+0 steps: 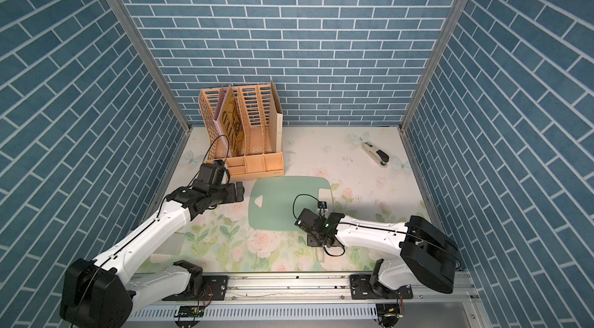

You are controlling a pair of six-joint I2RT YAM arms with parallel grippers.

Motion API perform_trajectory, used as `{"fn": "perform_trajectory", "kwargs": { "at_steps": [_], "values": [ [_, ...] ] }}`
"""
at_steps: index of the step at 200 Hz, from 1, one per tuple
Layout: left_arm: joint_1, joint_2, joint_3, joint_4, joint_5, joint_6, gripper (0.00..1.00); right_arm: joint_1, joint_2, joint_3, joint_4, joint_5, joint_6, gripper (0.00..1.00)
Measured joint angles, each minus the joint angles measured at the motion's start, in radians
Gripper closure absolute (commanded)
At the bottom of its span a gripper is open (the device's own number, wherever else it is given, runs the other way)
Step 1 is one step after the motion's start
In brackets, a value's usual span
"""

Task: Align the knife with the edge of the cutting board
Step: Place the knife at the edge of the cutting board.

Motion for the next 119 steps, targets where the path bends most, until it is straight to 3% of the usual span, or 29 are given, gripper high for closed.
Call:
{"fn": "perform_trajectory", "kwargs": {
  "at_steps": [119],
  "values": [
    [0.000,0.000,0.000,0.000,0.007,0.000,0.00,0.001,-0.002,0.000,-0.008,-0.002,0.000,1.00]
  ]
}}
